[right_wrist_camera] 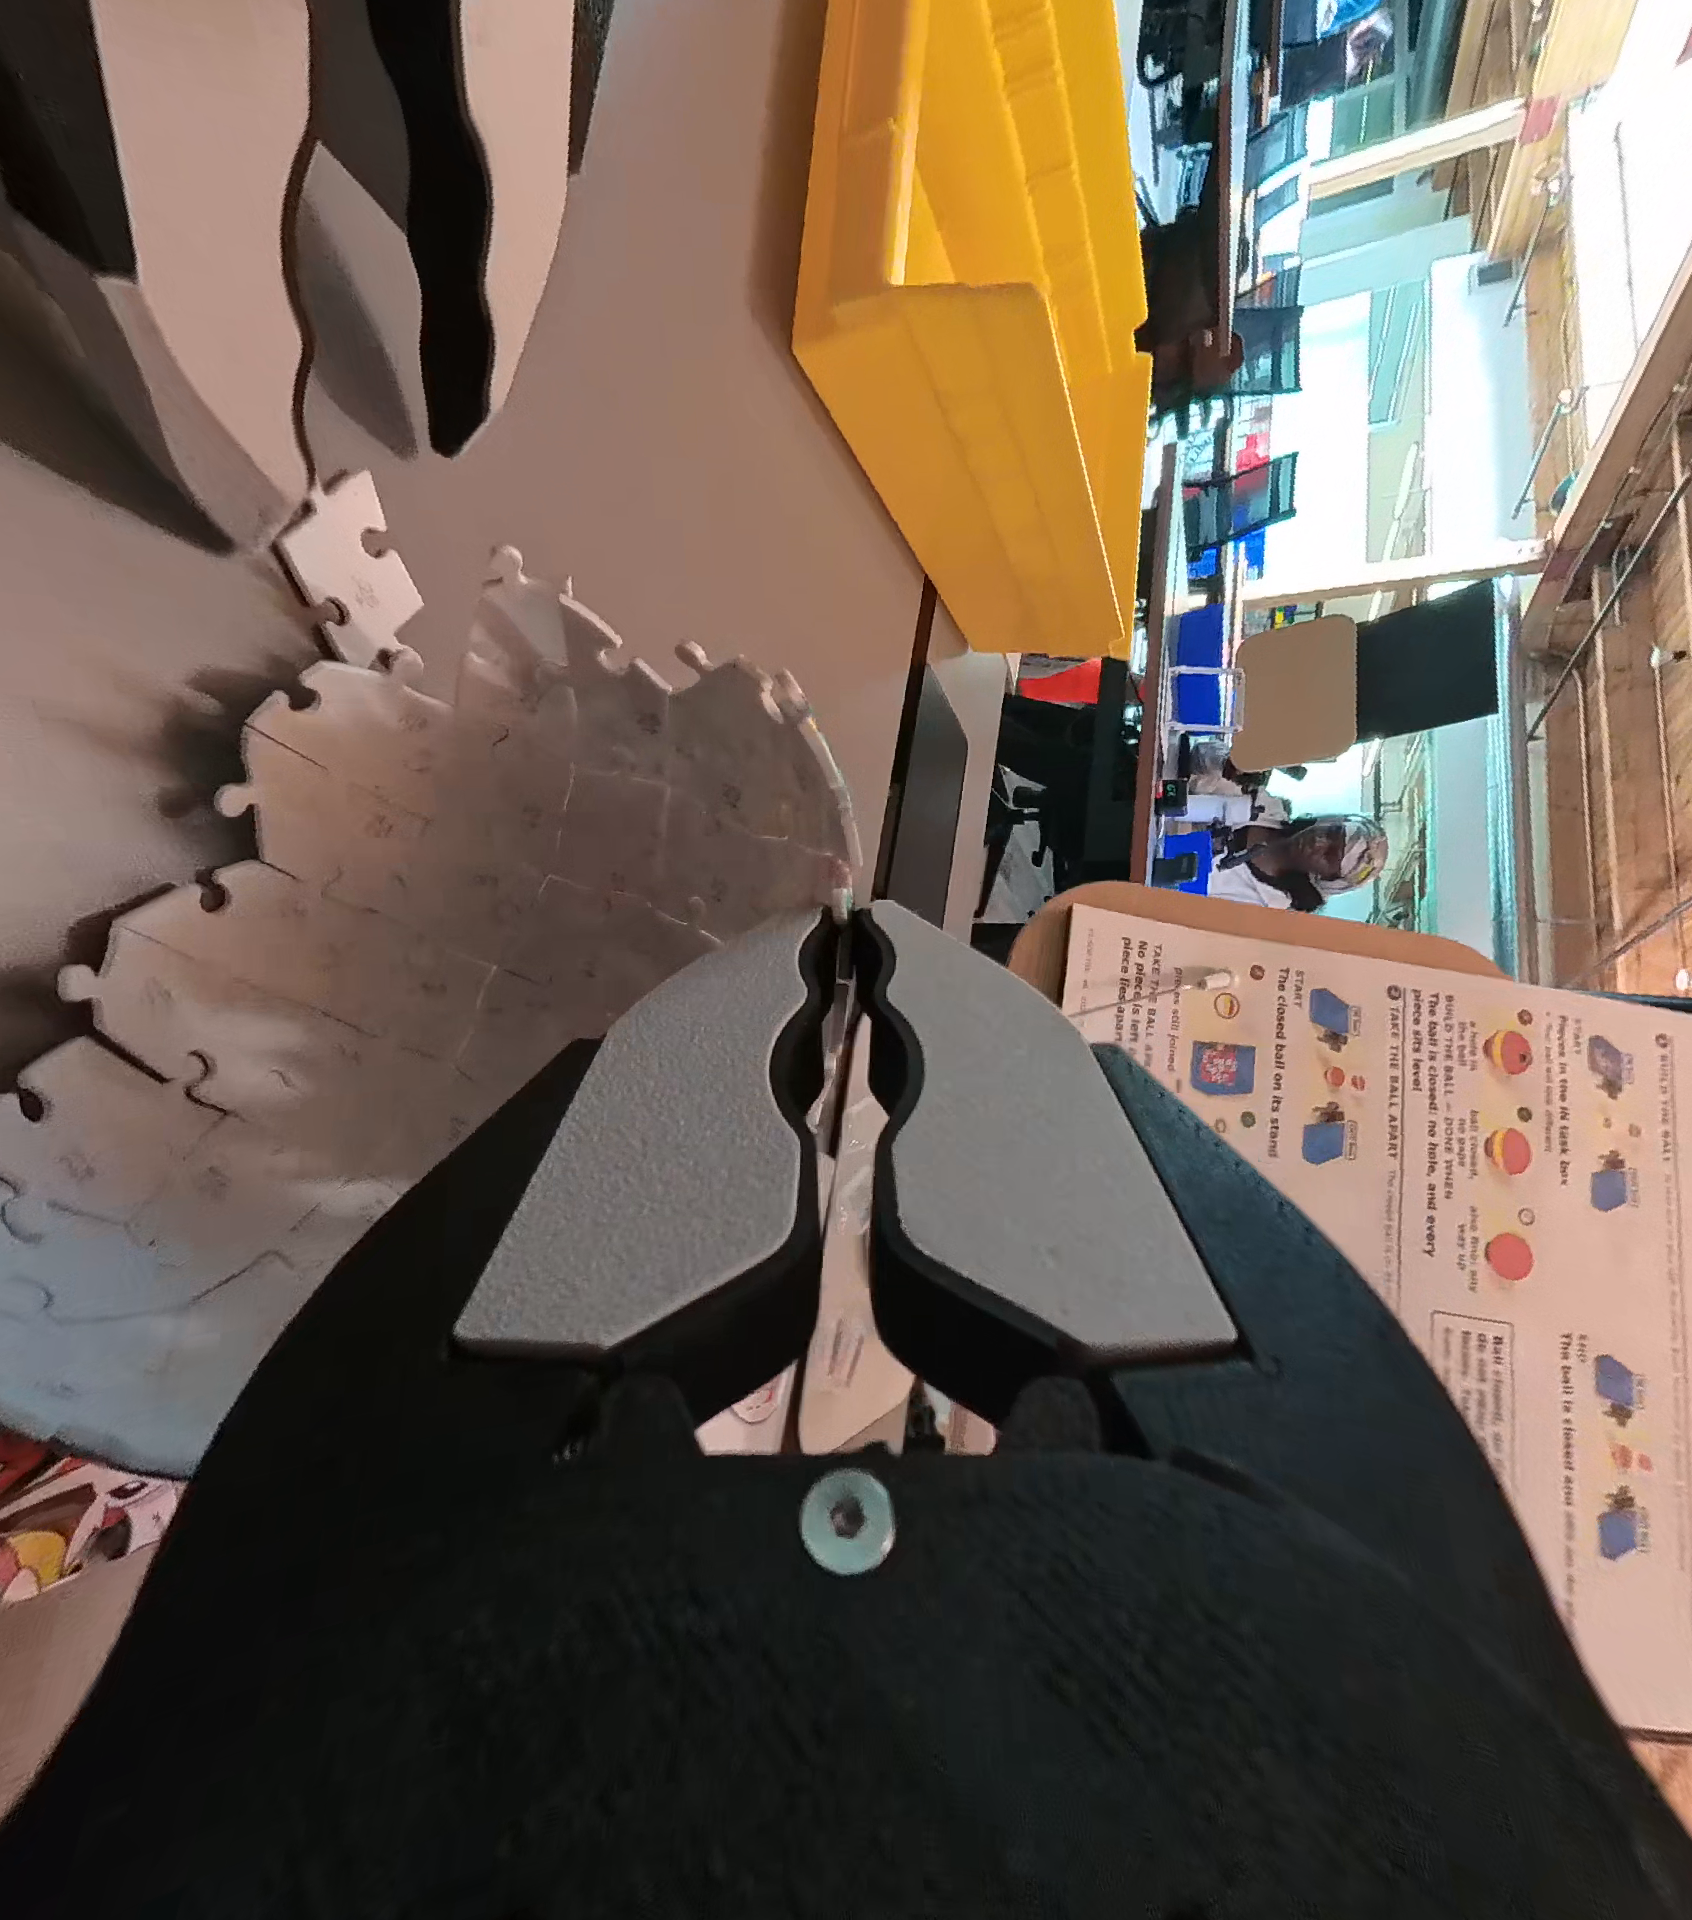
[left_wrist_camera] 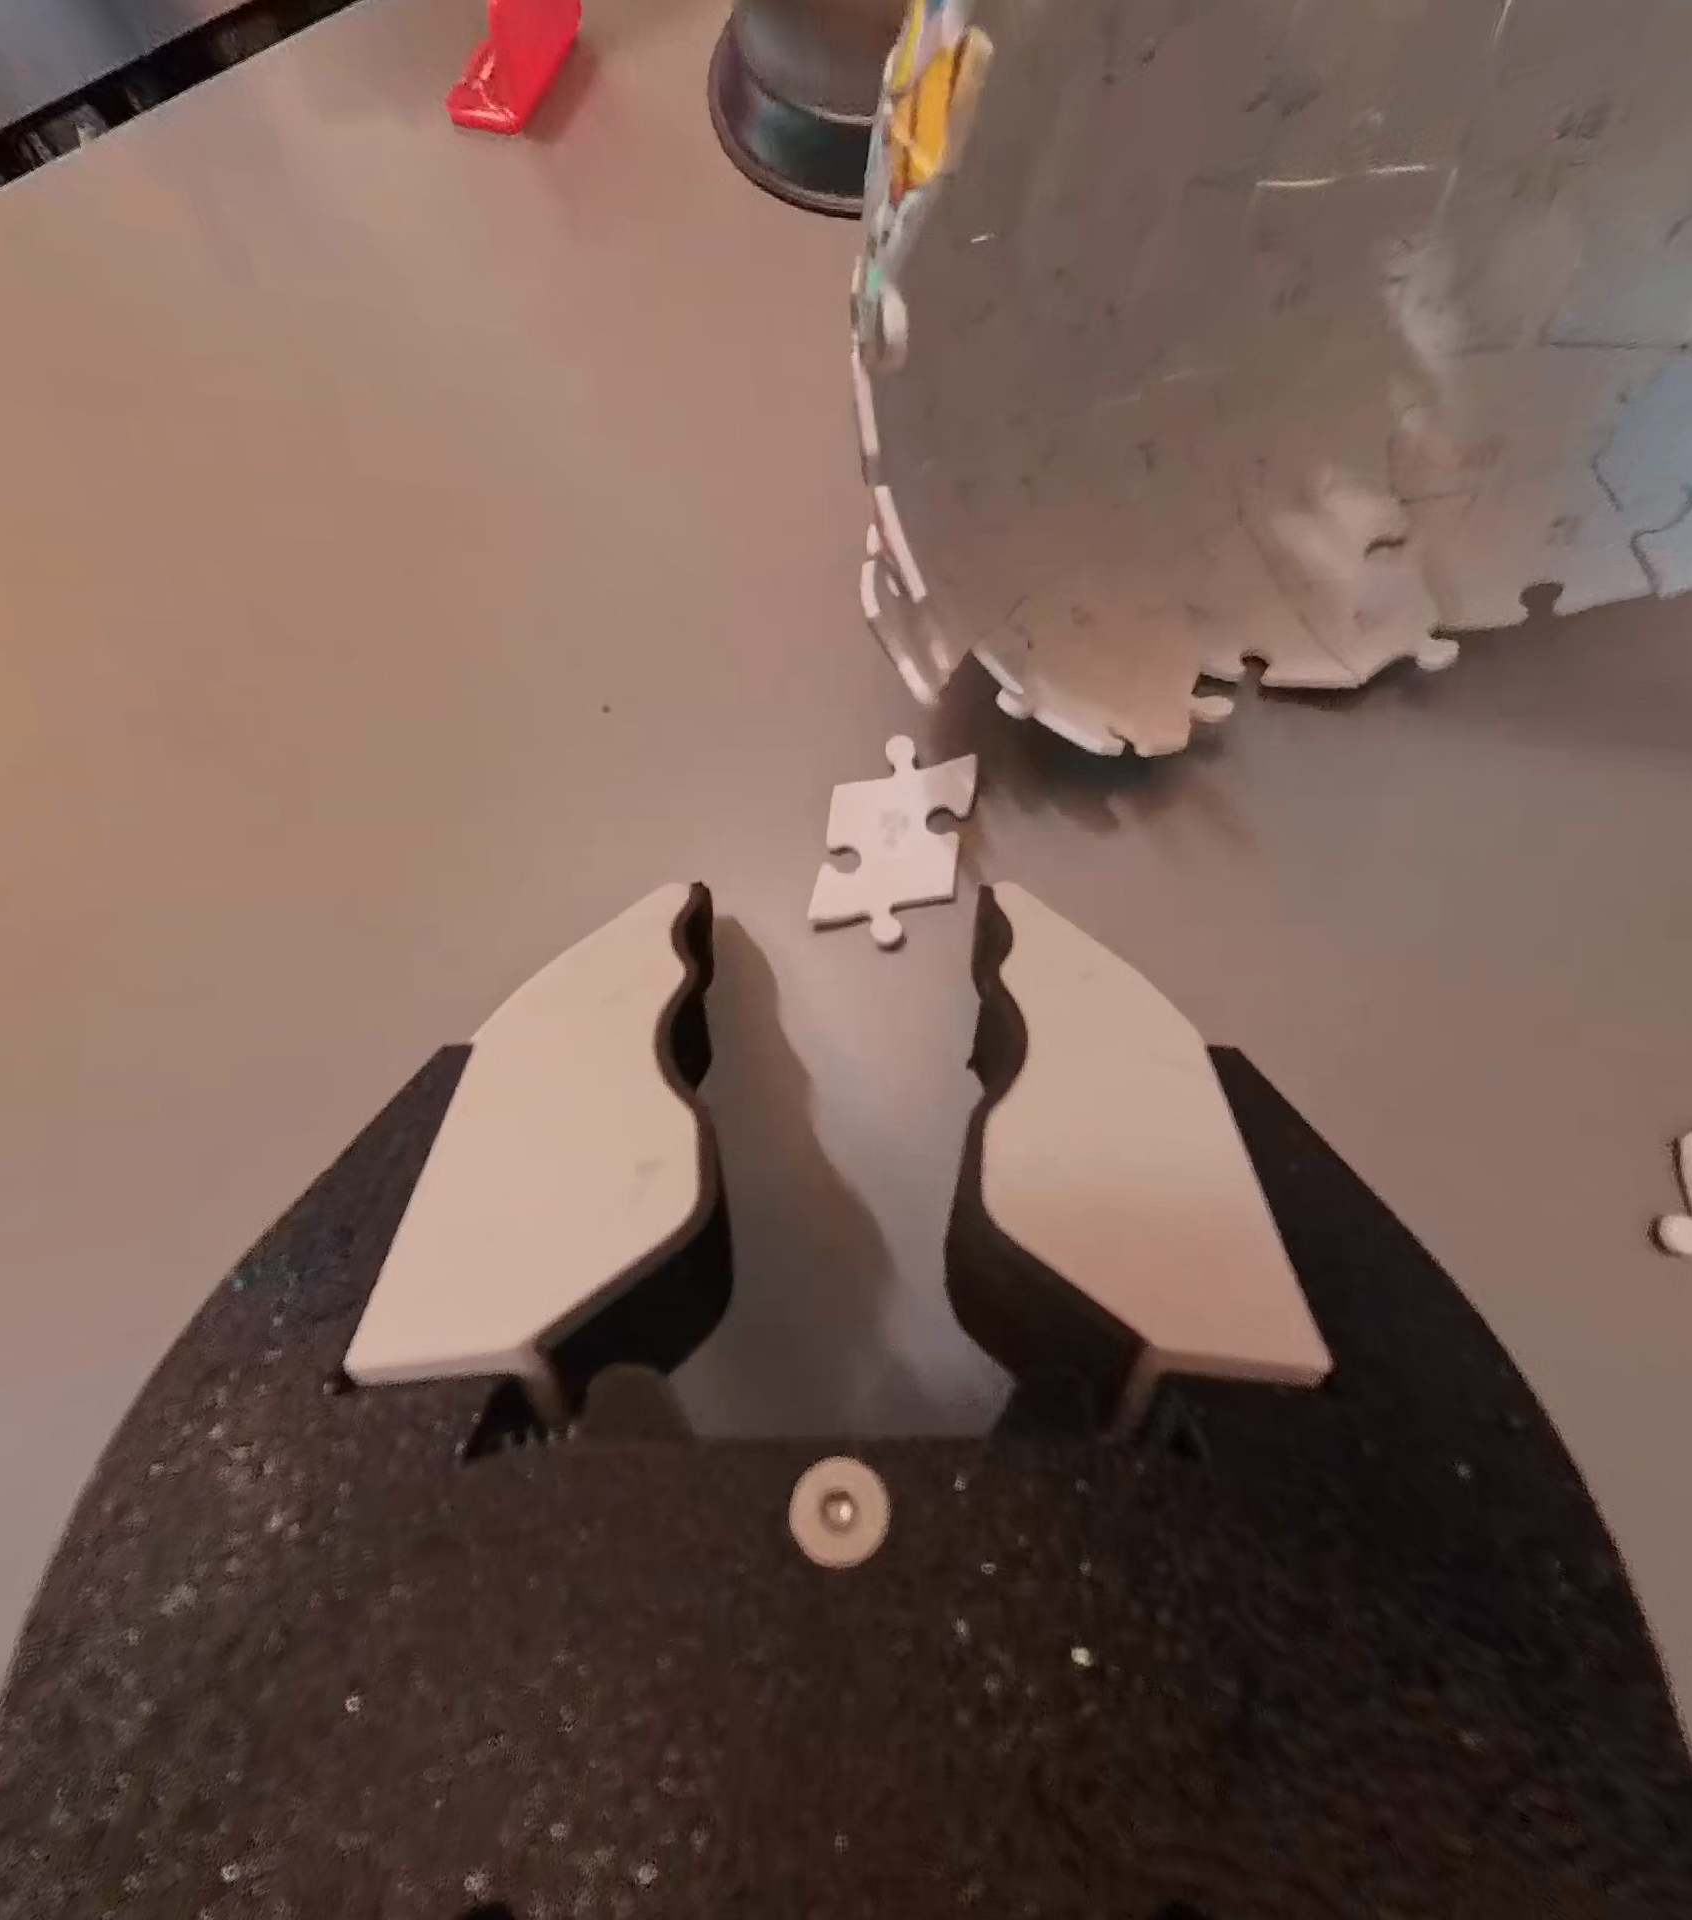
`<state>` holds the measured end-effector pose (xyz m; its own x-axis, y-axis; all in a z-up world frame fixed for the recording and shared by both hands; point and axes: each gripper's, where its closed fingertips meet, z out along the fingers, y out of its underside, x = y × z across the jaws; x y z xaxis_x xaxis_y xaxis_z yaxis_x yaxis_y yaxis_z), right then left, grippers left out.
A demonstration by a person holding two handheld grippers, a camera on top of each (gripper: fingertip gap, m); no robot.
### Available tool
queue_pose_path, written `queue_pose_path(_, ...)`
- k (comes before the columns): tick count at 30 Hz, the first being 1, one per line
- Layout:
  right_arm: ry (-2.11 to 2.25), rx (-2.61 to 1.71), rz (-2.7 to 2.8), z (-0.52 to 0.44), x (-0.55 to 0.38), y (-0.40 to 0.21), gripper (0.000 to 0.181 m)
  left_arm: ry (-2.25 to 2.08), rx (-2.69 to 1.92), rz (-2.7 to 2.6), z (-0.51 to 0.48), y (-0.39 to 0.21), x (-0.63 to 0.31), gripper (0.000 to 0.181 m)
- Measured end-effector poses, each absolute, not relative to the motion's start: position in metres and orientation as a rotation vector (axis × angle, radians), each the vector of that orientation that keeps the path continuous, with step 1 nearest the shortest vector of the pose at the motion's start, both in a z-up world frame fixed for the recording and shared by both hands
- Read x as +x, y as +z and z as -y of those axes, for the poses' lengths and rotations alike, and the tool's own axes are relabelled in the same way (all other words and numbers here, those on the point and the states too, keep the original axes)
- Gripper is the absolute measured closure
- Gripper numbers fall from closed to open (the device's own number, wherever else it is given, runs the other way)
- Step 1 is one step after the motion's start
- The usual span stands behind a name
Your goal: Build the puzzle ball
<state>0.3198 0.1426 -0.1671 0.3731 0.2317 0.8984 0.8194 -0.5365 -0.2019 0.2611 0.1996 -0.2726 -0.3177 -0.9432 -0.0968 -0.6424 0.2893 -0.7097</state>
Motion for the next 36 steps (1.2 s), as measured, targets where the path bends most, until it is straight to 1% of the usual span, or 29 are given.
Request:
queue_pose_path(3, -1.136, -1.992, 0.886, -0.141, 0.321, -0.167, 0.178, -0.775, -1.422, -2.081, -0.194, -0.274, 0.268, 0.138)
queue_pose_path(6, -1.153, -1.985, 0.898, -0.142, 0.317, -0.166, 0.178, -0.802, -1.474, -2.102, -0.188, -0.276, 0.27, 0.159)
queue_pose_path(19, -1.288, -1.995, 0.994, -0.154, 0.3, -0.169, 0.178, -0.802, -1.722, -1.872, -0.198, -0.275, 0.242, 0.159)
queue_pose_path(24, -1.344, -2.045, 0.994, -0.157, 0.298, -0.17, 0.178, -0.788, -1.731, -1.857, -0.193, -0.276, 0.24, 0.147)
queue_pose_path(29, -1.404, -2.066, 1.017, -0.16, 0.293, -0.171, 0.178, -0.806, -1.743, -1.851, -0.191, -0.275, 0.24, 0.15)
queue_pose_path(36, -1.439, -2.075, 1.161, -0.17, 0.292, -0.177, 0.178, -0.922, -1.738, -1.894, -0.185, -0.269, 0.233, 0.146)
